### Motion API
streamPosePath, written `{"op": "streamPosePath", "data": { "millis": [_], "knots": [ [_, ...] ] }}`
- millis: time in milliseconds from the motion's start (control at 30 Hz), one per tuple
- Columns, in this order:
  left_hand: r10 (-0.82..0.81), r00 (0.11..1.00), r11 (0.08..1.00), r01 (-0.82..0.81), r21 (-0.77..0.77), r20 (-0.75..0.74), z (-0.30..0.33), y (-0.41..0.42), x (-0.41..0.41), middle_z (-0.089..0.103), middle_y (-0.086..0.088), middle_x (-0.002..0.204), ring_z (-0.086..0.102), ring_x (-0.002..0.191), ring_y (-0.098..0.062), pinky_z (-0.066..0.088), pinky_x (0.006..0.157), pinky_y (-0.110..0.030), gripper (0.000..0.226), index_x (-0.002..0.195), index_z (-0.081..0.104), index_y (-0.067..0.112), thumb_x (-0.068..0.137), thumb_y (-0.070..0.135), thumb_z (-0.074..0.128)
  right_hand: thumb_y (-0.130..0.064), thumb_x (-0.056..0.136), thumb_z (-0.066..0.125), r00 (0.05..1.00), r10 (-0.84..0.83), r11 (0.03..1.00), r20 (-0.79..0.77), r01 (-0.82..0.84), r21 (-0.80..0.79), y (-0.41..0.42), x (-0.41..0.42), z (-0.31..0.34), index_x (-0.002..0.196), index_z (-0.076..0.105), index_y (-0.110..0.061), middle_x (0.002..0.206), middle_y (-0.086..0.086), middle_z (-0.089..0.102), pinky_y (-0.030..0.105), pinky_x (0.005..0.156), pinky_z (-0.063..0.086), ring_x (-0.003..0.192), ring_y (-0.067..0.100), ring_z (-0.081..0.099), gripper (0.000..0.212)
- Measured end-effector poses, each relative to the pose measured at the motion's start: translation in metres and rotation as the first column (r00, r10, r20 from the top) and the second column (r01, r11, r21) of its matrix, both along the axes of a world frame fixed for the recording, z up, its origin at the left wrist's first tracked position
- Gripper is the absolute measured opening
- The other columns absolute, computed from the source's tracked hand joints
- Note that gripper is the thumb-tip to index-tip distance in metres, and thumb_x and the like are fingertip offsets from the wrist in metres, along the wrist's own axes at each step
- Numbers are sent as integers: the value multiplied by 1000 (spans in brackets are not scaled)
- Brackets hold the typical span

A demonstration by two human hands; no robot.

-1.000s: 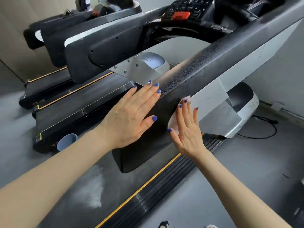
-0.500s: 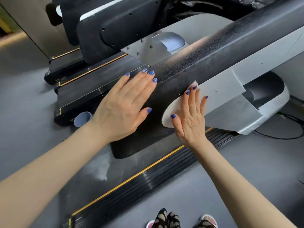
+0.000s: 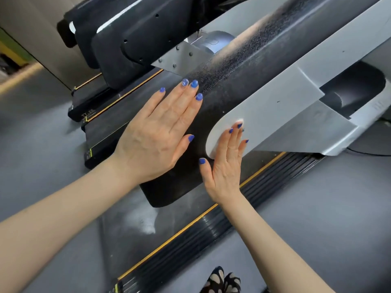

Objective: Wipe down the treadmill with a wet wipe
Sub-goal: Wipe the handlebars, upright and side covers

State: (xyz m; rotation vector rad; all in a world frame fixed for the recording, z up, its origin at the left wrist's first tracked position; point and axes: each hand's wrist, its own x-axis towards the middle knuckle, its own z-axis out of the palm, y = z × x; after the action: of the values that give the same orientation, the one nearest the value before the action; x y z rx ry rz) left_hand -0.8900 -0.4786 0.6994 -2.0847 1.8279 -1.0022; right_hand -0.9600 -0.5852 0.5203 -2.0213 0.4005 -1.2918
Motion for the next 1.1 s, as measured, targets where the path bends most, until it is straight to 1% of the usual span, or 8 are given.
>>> {"op": "streamPosePath", "data": {
  "millis": [100,167,367,567,700,767,967,1100],
  "knots": [
    [12,1000,1000,-12,13,7,0,0,0,24,-22,163,23,152,-34,25,123,-51,59,156,26,-3,106,25,41,-52,105,22,997,9,998,77,-5,-60,13,9,14,158,-18,-21,164,-4,-27,47,123,-10,154,20,-16,73],
    [10,1000,999,-10,43,1,3,-1,-1,22,-22,164,20,153,-35,22,124,-50,61,156,24,-3,105,26,41,-49,106,22,999,-4,993,40,9,-117,11,8,-4,158,-18,-22,165,-4,-25,48,124,-9,154,19,-15,71],
    [-39,999,995,36,91,30,6,-24,-6,16,-23,165,16,154,-34,21,124,-50,64,157,20,-3,105,30,38,-56,104,22,998,1,995,-57,5,102,13,-3,-28,158,-17,-23,165,-4,-25,45,124,-11,155,24,-12,74],
    [-46,995,992,34,123,93,3,-25,-4,12,-26,165,13,154,-37,19,124,-52,63,158,18,-3,108,32,32,-55,105,22,996,-5,999,-94,1,-46,1,-3,-37,157,-19,-24,165,-4,-26,46,124,-11,155,21,-14,73],
    [-37,995,993,26,119,93,2,-26,-6,12,-26,165,13,154,-37,21,124,-52,63,157,18,-4,108,31,33,-62,104,20,991,21,982,-130,4,190,-17,-10,-52,156,-21,-31,165,-7,-27,46,124,-11,155,22,-13,73],
    [-38,996,994,30,101,82,2,-26,-6,14,-26,165,15,154,-37,21,124,-52,61,157,19,-5,108,29,33,-61,104,21,996,44,984,-75,-30,177,-14,-8,-33,158,-18,-27,165,-6,-26,49,124,-9,155,25,-14,75],
    [-35,999,997,32,66,35,2,-26,-7,15,-24,165,16,154,-35,21,124,-50,57,157,19,-6,108,21,32,-51,106,17,999,33,990,18,-31,-140,-24,0,3,159,-15,-22,166,-2,-21,50,123,-11,154,20,-12,68],
    [-33,999,997,30,70,42,3,-27,-6,17,-24,164,17,154,-36,22,124,-51,57,156,20,-6,108,21,33,-54,106,13,995,-77,997,69,74,33,-72,8,31,156,3,-2,165,23,0,49,120,-15,153,11,-13,73]
  ]
}}
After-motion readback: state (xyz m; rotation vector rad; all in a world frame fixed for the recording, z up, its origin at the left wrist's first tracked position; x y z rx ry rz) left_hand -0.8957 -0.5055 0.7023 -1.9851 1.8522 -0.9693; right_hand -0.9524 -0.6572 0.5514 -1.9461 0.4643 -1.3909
